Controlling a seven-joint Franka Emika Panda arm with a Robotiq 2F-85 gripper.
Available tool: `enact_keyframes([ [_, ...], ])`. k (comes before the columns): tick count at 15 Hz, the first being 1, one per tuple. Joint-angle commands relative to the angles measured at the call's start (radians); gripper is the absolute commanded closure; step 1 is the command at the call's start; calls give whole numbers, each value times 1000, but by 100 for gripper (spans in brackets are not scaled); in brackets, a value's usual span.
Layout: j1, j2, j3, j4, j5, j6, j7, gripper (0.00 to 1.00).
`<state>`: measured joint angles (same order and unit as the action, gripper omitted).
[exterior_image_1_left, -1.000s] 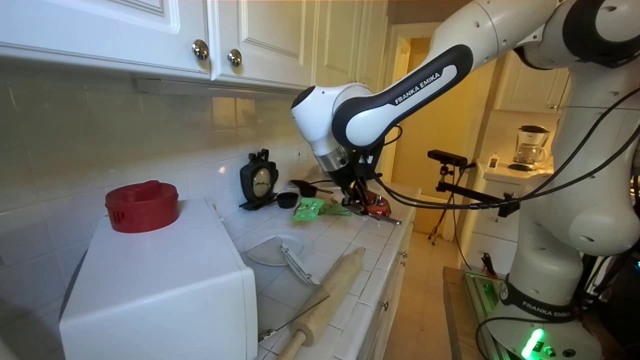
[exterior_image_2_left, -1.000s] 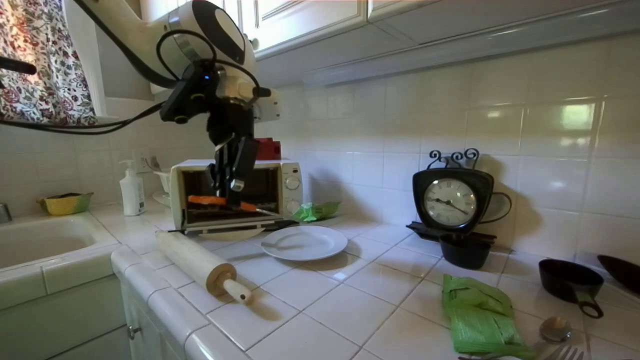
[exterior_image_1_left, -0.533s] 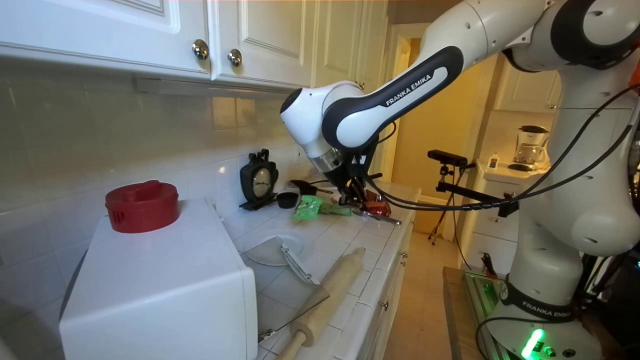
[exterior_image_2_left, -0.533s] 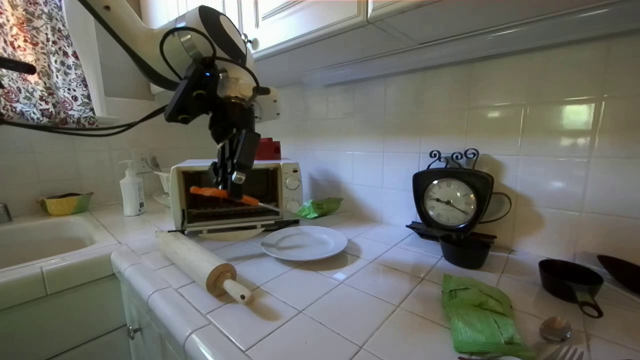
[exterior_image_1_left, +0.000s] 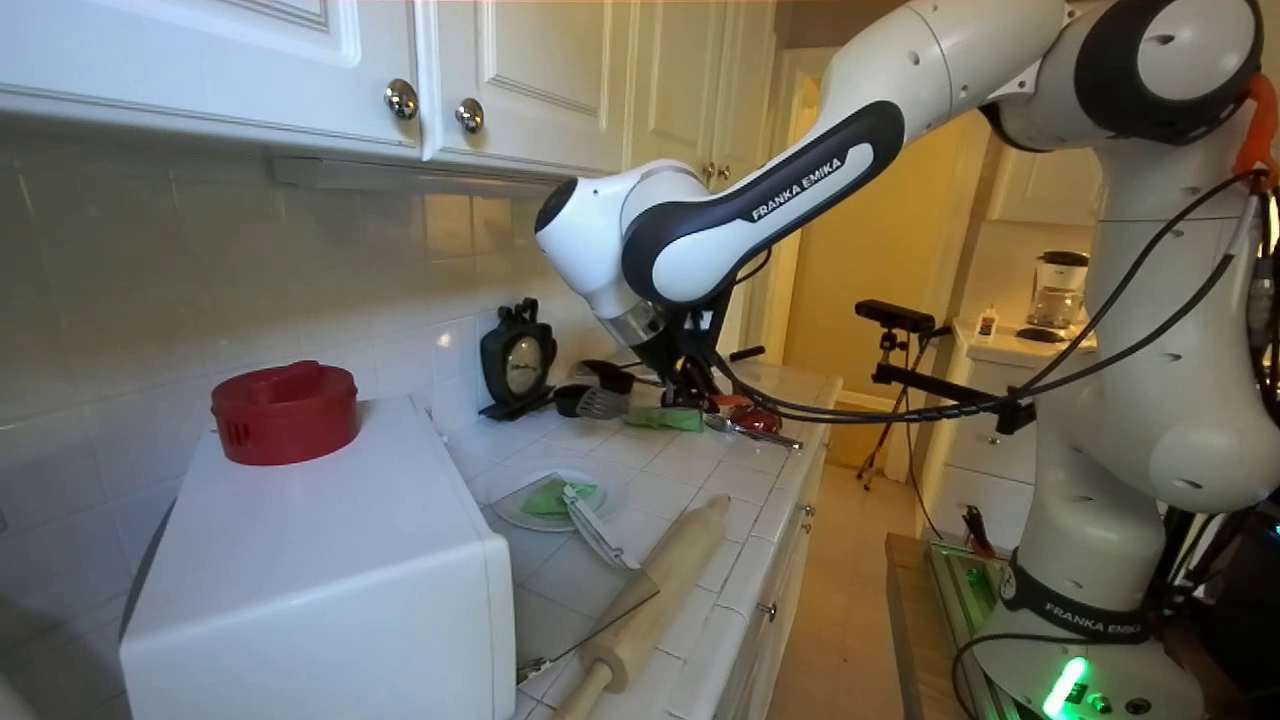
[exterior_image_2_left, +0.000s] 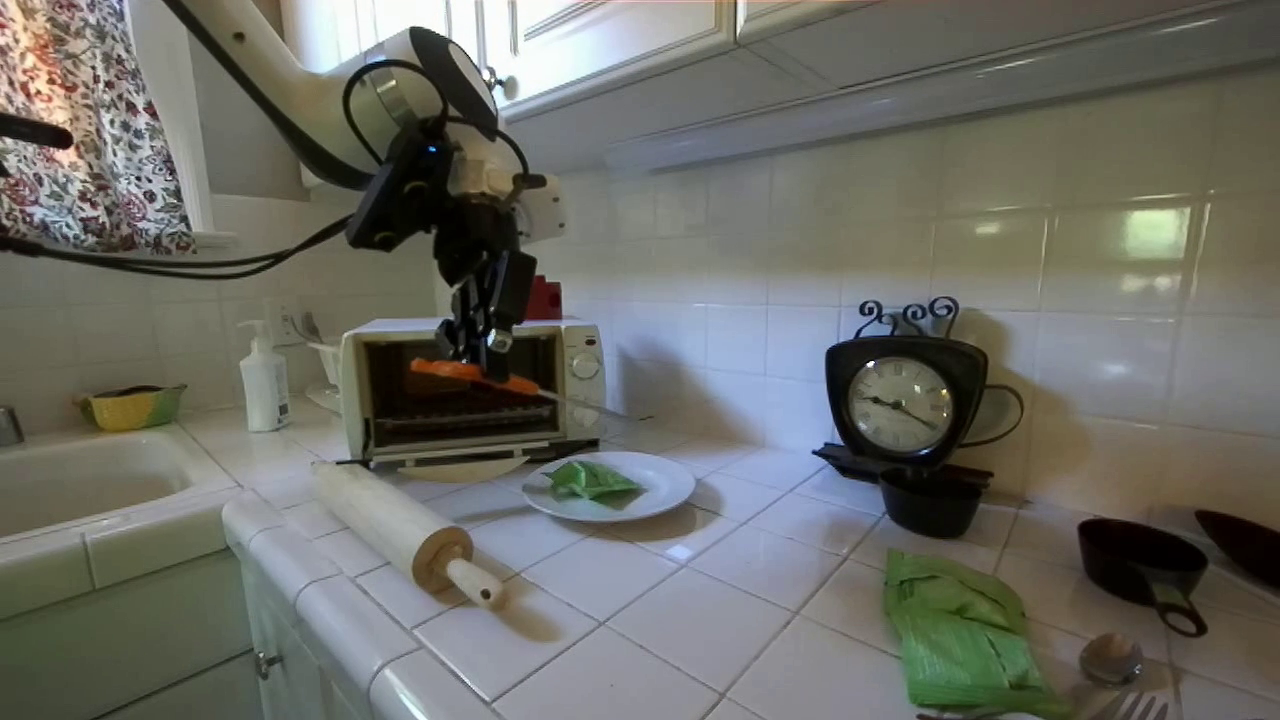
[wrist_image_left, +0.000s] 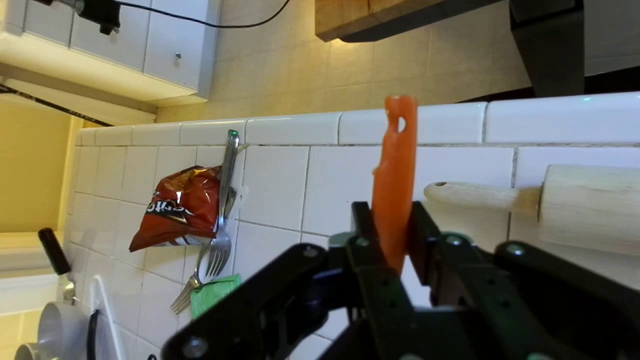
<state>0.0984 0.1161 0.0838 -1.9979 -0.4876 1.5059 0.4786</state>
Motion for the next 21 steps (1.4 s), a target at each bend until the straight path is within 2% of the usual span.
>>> enact_keyframes([
  [1, 14, 24, -5, 43, -22, -29, 8, 95],
  [7, 34, -67, 16, -105, -14, 208, 46, 95],
  [16, 79, -200, 77, -330, -2, 394, 252, 95],
  [21, 66, -272, 86, -429, 9, 536, 261, 95],
])
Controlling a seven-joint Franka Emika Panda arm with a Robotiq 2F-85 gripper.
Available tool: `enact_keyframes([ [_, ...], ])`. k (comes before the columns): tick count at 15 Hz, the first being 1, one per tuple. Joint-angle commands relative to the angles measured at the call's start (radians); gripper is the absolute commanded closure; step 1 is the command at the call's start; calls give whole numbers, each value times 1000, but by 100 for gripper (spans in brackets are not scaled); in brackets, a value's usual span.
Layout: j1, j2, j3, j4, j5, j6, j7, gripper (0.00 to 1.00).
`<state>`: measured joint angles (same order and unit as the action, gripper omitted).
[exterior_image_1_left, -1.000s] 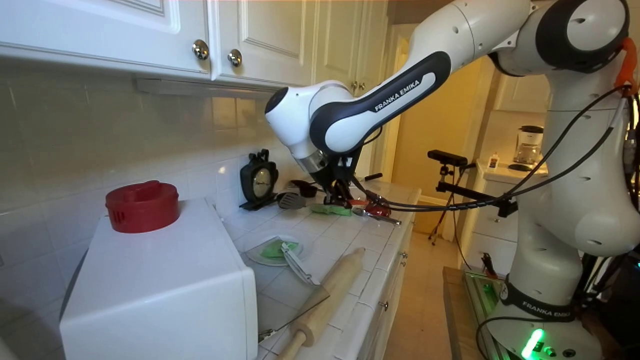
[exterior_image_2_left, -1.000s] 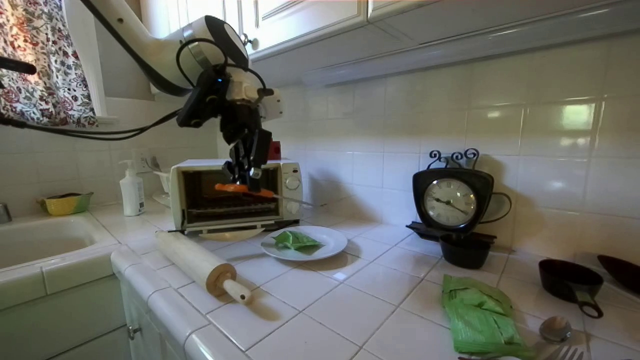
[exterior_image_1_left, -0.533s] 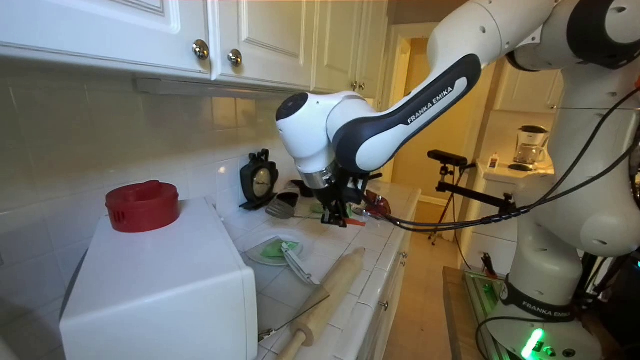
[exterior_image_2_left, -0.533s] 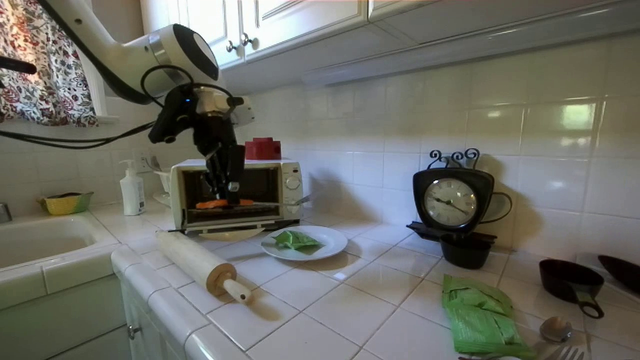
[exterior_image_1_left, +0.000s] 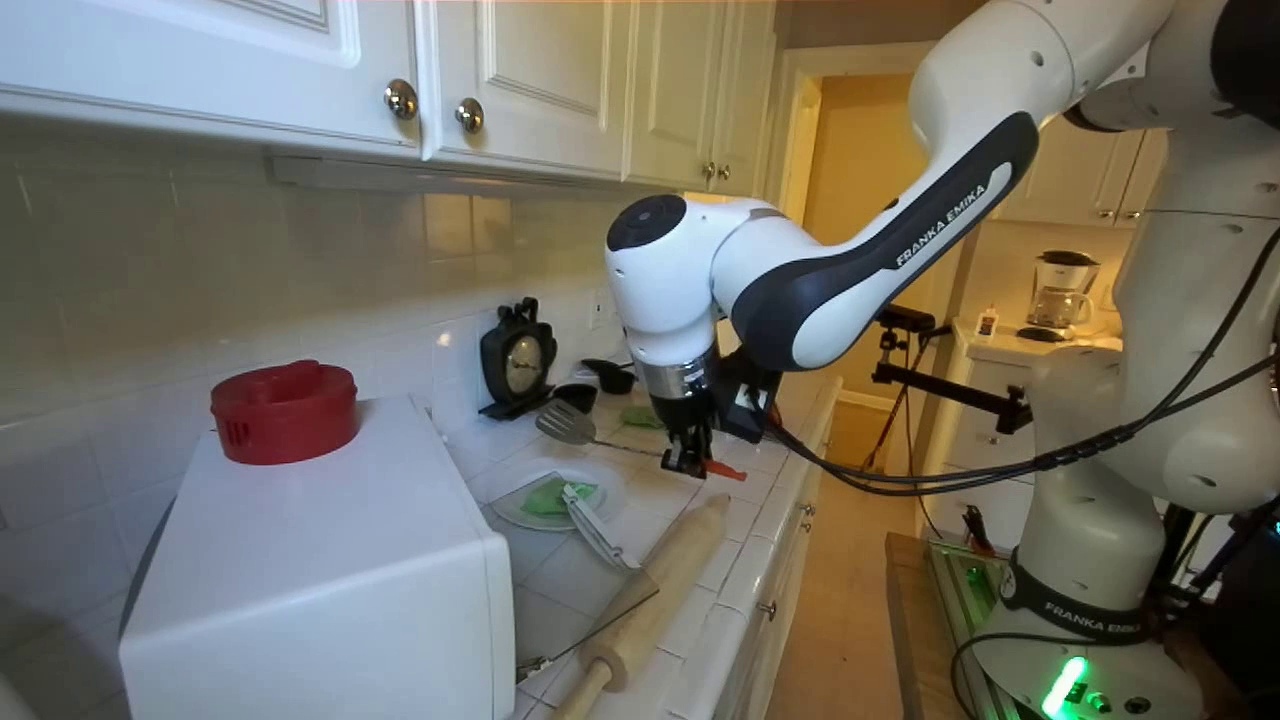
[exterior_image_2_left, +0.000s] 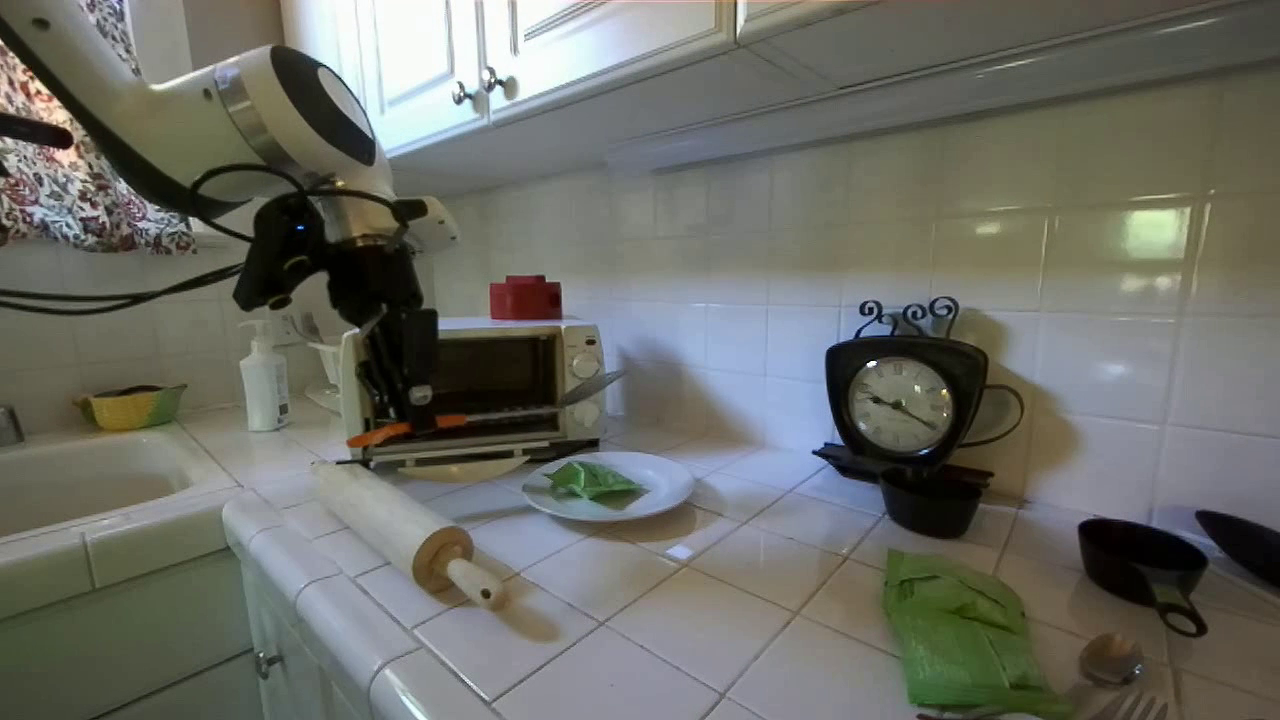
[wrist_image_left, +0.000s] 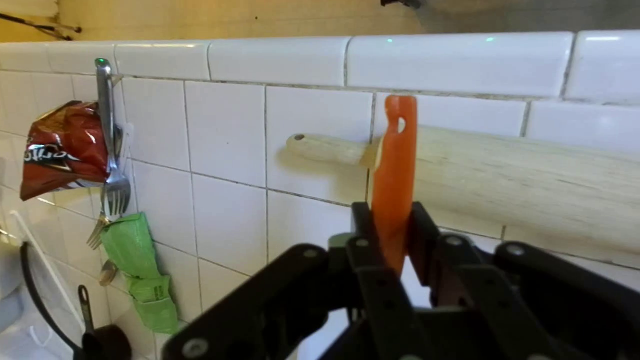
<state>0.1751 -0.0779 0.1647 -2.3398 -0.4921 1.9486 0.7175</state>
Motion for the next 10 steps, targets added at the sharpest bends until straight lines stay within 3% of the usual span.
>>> enact_keyframes([
  [1, -16, -88, 1, -106, 22, 133, 23, 95],
  [10, -110, -193, -53, -283, 73, 372, -10, 95],
])
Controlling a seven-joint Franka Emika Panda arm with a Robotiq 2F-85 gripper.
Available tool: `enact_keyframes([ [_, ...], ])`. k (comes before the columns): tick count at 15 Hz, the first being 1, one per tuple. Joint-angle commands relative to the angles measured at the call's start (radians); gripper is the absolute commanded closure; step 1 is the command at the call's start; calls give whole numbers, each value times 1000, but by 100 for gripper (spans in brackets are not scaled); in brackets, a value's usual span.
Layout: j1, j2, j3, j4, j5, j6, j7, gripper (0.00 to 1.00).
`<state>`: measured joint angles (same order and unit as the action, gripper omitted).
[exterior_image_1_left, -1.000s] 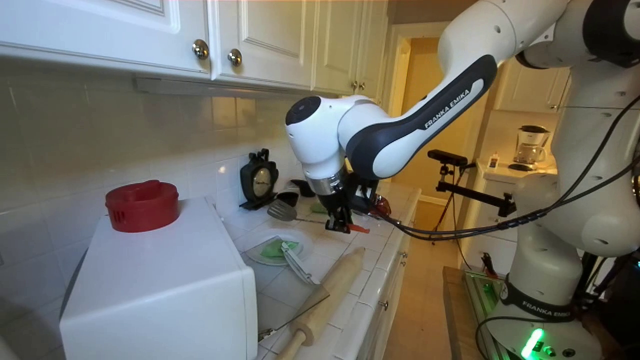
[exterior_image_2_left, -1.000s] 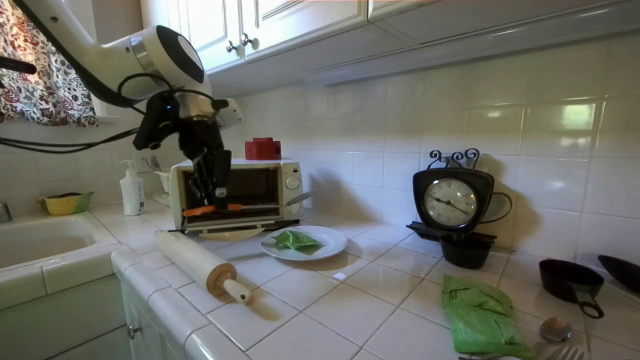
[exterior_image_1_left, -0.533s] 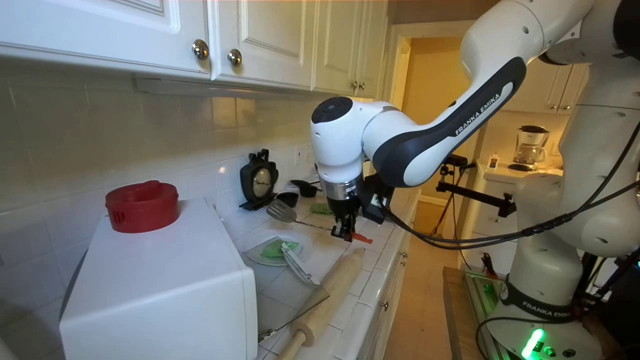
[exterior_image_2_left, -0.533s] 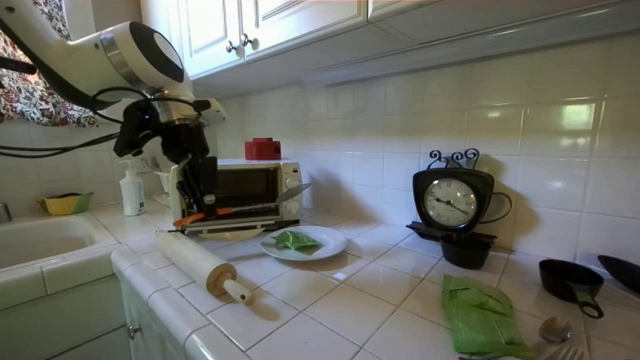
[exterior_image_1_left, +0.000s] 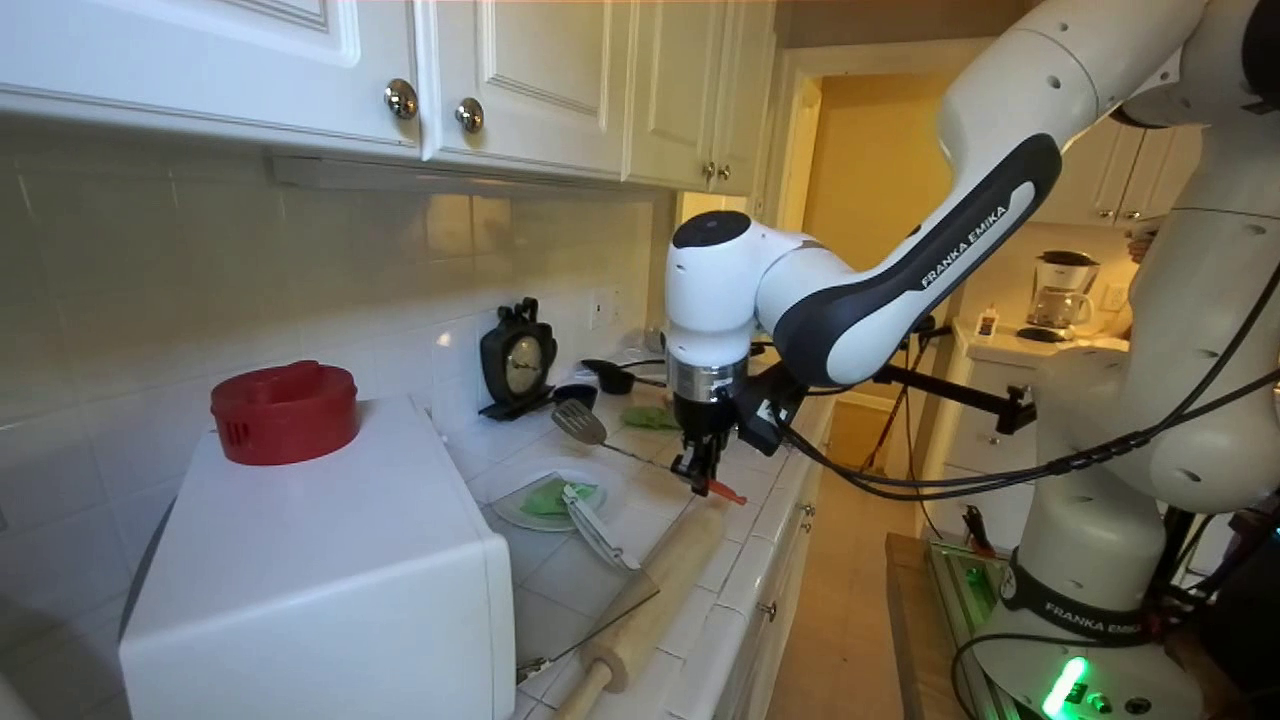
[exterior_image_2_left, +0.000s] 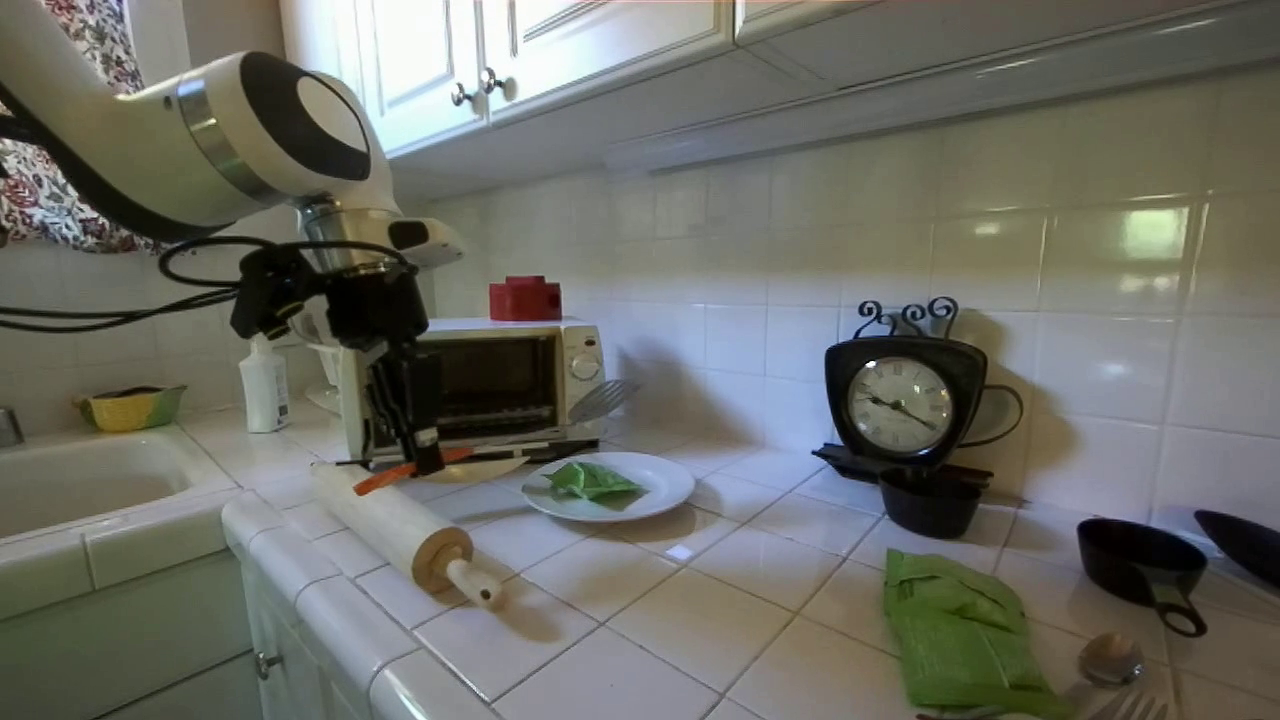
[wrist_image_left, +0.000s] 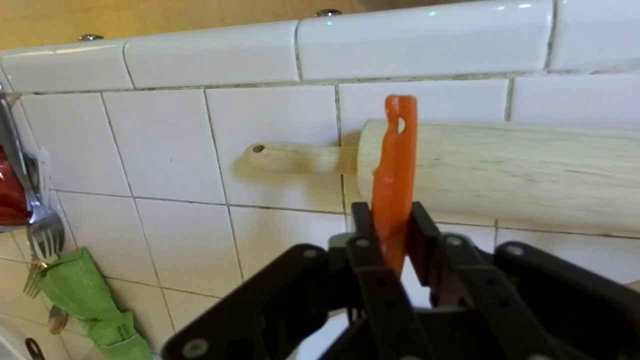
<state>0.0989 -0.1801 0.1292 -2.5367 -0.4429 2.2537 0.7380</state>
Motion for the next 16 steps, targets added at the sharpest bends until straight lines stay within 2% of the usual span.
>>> enact_keyframes([
  [1, -31, -14, 11, -18, 5, 20, -7, 79],
  [4, -53, -50, 2, -54, 7, 44, -16, 79],
  [5, -53, -55, 3, -57, 8, 44, -16, 95],
  [16, -175, -79, -85, -94, 25, 82, -5, 95],
])
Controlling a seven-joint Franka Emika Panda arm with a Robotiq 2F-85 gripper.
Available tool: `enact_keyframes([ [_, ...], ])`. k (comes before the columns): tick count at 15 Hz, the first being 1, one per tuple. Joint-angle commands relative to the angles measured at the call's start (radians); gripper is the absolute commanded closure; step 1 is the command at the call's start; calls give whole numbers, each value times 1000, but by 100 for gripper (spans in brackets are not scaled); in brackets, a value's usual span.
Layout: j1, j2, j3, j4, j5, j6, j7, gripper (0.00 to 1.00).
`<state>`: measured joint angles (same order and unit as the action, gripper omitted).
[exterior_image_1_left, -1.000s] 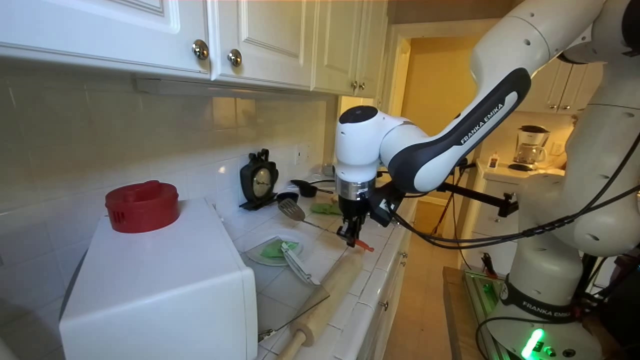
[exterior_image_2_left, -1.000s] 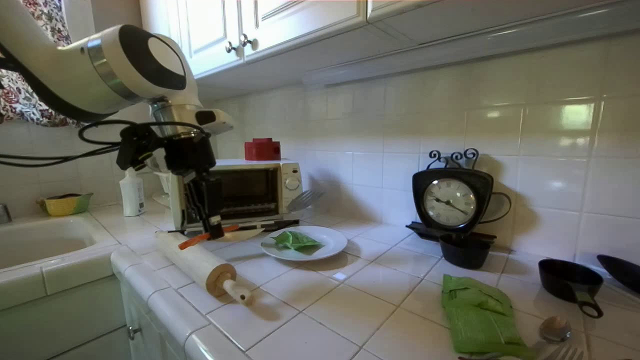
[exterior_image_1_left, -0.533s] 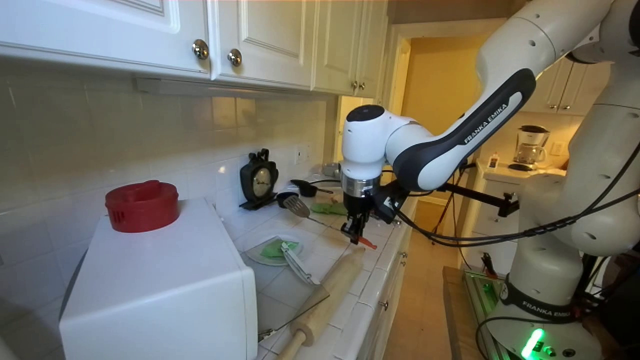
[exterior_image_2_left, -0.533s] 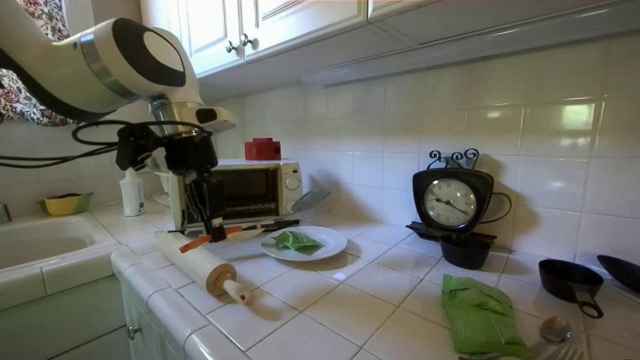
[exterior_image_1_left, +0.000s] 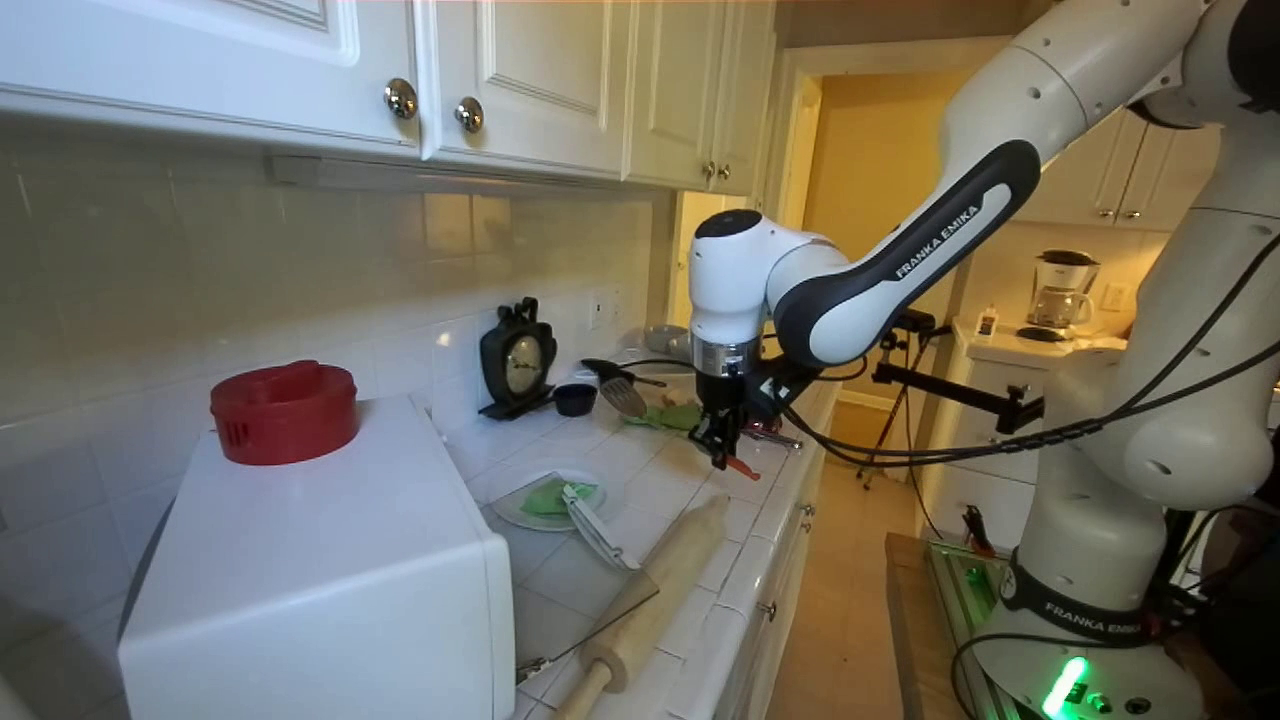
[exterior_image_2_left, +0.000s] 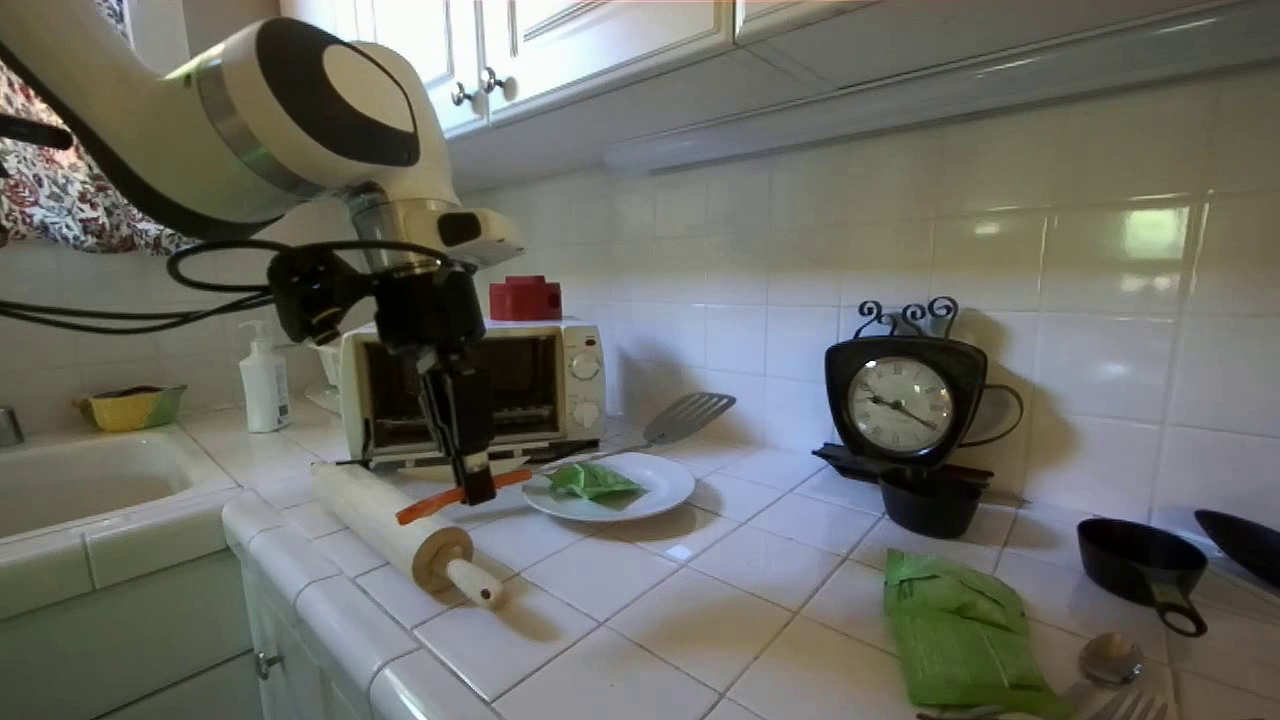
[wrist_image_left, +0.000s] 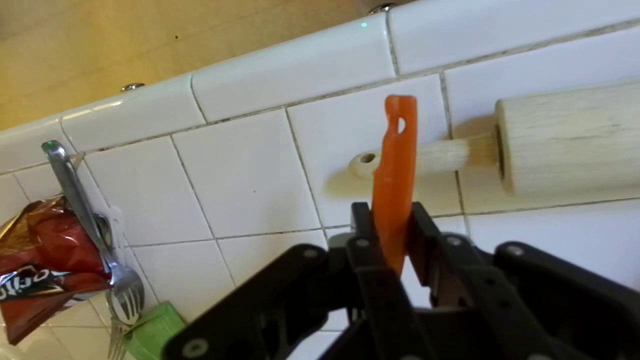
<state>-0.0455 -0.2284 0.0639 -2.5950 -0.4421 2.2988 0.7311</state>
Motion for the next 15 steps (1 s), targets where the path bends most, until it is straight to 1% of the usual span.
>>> enact_keyframes([
  [1, -44, -29, -31, -32, 26, 37, -1, 95],
  [8, -121, 12, -124, 5, 79, 46, -65, 95],
  [12, -158, 41, -165, 34, 99, 54, -109, 95],
  [15, -183, 71, -188, 55, 81, 109, -126, 95],
])
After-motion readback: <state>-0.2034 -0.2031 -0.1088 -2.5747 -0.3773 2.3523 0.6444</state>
